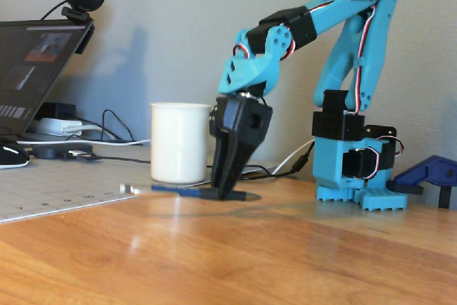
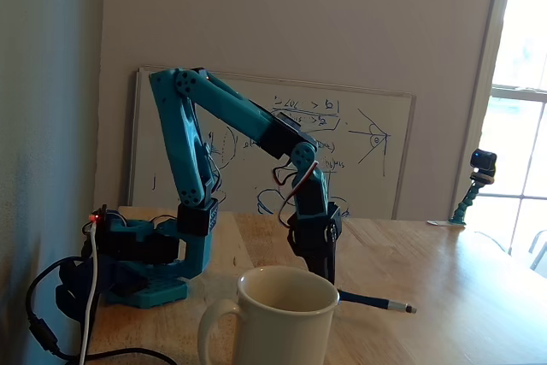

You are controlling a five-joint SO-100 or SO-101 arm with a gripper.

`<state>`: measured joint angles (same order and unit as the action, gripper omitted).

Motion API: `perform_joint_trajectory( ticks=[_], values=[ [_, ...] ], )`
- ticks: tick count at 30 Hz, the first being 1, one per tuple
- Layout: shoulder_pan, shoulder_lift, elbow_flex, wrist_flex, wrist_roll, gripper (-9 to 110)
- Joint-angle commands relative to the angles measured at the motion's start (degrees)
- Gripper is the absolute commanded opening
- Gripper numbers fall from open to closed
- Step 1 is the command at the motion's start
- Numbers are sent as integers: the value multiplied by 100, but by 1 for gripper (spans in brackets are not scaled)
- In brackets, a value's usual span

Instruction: Grasp a pen and put it in a mug.

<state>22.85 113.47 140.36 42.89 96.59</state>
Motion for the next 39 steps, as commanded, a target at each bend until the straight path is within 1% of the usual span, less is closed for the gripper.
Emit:
perform_joint_trajectory(
  ticks=[1, 3, 6, 14, 19, 26, 29, 34, 39],
  values=[
    [0, 1160, -26, -114, -281, 1],
    [-18, 1556, 88, -114, -817, 1],
    [-18, 2065, 193, -105, -2145, 1],
    [79, 2962, 237, -105, -6926, 1],
    [387, 3665, 220, -114, -9765, 1],
    [844, 4474, 220, -114, -13421, 1],
    [1204, 4772, 211, -123, -14871, 1],
    [1960, 5344, 211, -123, -16822, 1],
    [2408, 5950, 211, -123, -18229, 1]
  ],
)
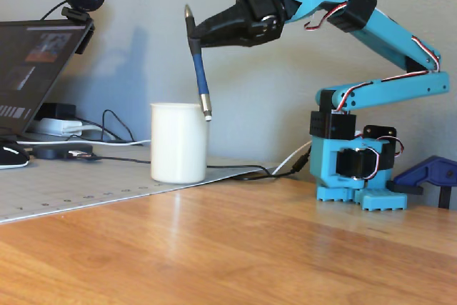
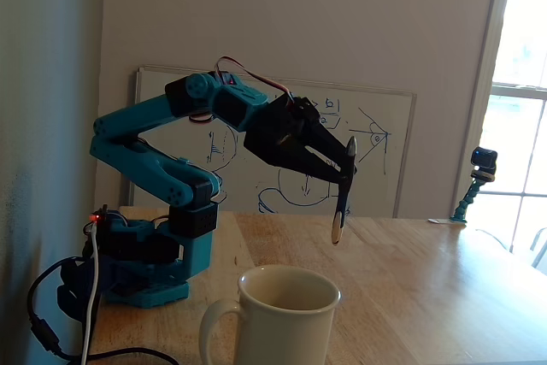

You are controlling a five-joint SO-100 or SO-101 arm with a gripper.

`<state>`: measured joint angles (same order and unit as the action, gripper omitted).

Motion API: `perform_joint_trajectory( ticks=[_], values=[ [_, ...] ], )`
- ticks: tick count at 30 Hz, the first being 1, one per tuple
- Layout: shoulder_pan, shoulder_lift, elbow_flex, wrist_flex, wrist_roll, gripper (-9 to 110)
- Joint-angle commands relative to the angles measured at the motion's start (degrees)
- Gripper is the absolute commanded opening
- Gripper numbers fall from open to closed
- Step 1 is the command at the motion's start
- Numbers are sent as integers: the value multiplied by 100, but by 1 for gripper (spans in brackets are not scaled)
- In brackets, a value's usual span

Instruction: Grasp a pen and put it in a mug.

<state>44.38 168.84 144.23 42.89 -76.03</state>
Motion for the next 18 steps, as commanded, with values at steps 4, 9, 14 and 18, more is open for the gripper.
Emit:
perform_joint_trajectory(
  ticks=[4, 9, 14, 18],
  values=[
    [571, 765, -176, -123, -1784, 1],
    [1116, 1187, -211, -193, -2364, 1],
    [1661, 1354, -316, -624, -2452, 1],
    [2136, 1336, -220, -782, -2452, 1]
  ],
)
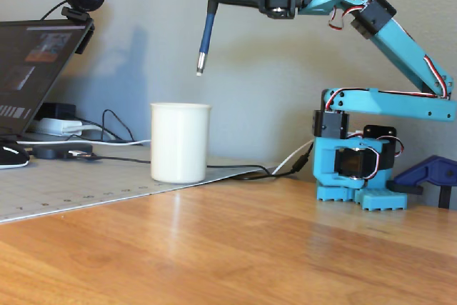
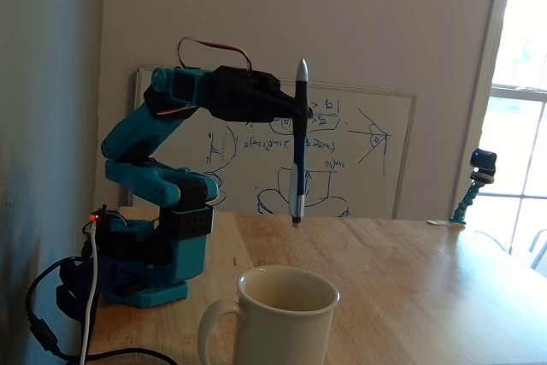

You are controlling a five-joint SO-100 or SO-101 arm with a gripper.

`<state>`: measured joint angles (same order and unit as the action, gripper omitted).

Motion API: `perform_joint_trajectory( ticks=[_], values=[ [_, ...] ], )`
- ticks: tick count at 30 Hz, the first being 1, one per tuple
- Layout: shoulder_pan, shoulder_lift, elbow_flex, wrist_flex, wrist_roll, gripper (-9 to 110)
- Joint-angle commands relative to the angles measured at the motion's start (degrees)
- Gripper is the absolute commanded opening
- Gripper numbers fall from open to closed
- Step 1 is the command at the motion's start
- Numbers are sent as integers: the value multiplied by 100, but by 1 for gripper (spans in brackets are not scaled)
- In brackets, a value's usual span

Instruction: Grasp a pen and put it in a mug.

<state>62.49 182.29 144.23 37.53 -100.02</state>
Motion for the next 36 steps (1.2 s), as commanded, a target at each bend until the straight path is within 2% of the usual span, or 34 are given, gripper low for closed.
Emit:
perform_joint_trajectory(
  ticks=[1, 10, 16, 23, 27, 31, 36],
  values=[
    [422, -9, -158, -255, 18, 1],
    [633, -53, 580, -343, 18, 1],
    [598, -782, 703, -343, -44, 2],
    [589, -1099, 677, -598, 35, 13],
    [536, -1107, 686, -976, 88, 15],
    [158, -1107, 677, -1556, 949, 15],
    [-527, -1195, 712, -1995, 3103, 14]
  ],
)
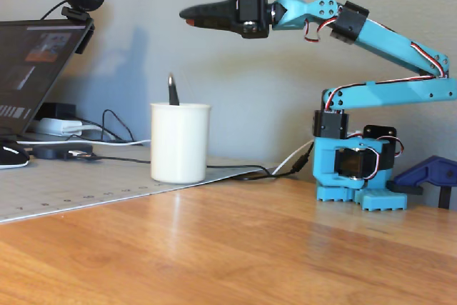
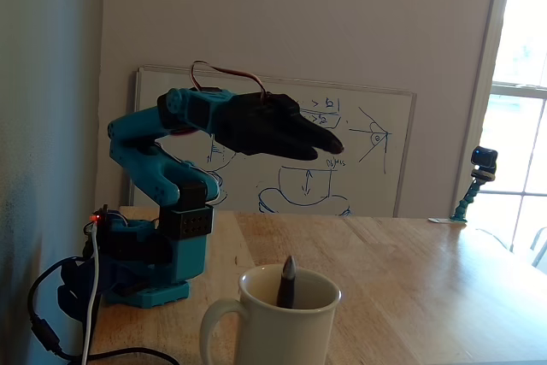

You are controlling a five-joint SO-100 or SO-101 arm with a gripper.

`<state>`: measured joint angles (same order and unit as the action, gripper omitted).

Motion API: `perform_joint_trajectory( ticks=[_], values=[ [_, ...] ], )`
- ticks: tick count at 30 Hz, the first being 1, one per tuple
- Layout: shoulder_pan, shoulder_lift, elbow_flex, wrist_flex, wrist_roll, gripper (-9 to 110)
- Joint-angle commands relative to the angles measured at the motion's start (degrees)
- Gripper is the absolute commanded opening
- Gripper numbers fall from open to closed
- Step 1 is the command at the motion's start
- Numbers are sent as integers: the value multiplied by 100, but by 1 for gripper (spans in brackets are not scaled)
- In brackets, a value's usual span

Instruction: Grasp a pen and put it in a mug.

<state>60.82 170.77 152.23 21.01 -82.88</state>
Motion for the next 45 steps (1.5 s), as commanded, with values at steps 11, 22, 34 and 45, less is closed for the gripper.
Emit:
perform_joint_trajectory(
  ticks=[11, 22, 34, 45],
  values=[
    [-2505, -18, -35, 193, 6346, 7],
    [-4746, 53, -26, 3023, 8692, 6],
    [-5528, 993, 1037, 3938, 7523, 6],
    [-5528, 2021, 2259, 4034, 6943, 6]
  ],
)
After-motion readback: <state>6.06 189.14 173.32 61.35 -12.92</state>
